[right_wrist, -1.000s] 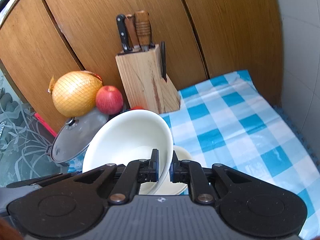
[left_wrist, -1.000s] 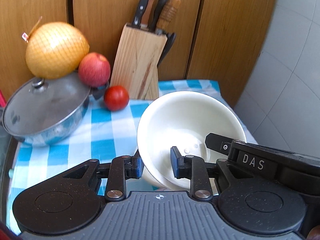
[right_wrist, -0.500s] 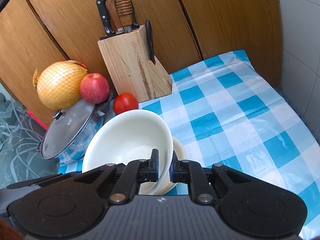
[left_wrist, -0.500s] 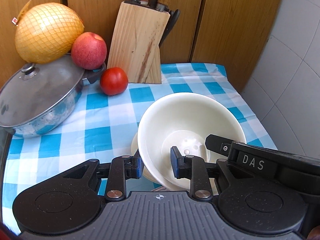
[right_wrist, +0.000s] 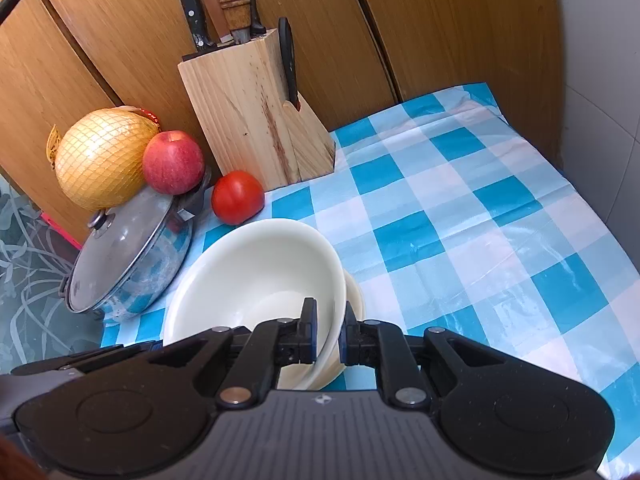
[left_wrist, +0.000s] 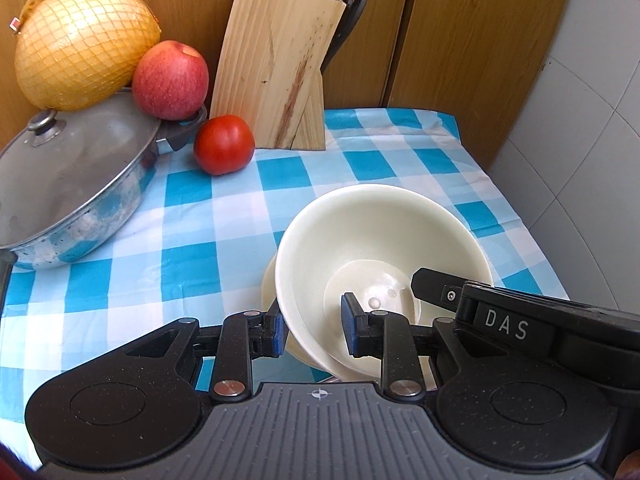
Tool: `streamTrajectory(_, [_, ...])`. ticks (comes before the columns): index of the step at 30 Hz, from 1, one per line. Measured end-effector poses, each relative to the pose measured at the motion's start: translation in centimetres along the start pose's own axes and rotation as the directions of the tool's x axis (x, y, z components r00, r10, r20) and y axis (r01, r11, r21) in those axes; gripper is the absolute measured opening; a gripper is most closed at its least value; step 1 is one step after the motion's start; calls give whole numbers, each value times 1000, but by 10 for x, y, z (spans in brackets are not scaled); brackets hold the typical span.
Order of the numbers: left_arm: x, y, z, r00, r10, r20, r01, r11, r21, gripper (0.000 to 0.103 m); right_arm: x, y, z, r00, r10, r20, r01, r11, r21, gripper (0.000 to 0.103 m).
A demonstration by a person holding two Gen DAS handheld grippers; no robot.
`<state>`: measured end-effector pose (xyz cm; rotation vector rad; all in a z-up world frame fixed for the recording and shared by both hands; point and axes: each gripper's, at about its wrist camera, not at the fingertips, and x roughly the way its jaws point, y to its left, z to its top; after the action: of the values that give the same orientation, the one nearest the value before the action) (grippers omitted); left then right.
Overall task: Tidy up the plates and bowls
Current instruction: 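Lower the small cream bowl into the large bowl with both tools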
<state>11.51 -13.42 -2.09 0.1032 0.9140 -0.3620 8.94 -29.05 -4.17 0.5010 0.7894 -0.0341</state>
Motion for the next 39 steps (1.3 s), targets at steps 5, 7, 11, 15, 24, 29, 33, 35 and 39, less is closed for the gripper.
streamTrajectory(5, [5,0,0,1000,0,-13,0,1000,0,34,5,-2,0,1000,-6,-10,6,1000,3,13])
streamTrajectory(7, [6,0,0,1000,0,-13,0,1000,1,34,5,-2,0,1000,-7,-9,7,1000,3,13])
streamTrajectory(11, [8,0,1,1000,1,-13,-1,1000,2,34,7,-2,1,1000,-10,-10,10,1000,4,13])
streamTrajectory(15, [11,0,1,1000,0,-22,0,1000,0,34,9,-3,1,1000,-16,-15,16,1000,1,13])
streamTrajectory(24, [15,0,2,1000,1,-26,-1,1000,0,34,12,-4,2,1000,-20,-17,20,1000,-1,13])
streamTrajectory(29, [16,1,2,1000,3,-26,-3,1000,1,34,14,-3,3,1000,-25,-14,25,1000,-5,13])
streamTrajectory(33, [19,1,2,1000,6,-29,-6,1000,1,34,17,-4,3,999,-26,-17,26,1000,-3,13])
streamTrajectory(35, [19,1,2,1000,7,-29,-7,1000,3,34,17,-4,3,1000,-26,-17,26,1000,-3,13])
streamTrajectory(39, [20,1,2,1000,9,-28,-9,1000,3,34,18,-5,3,1000,-26,-16,26,1000,-5,13])
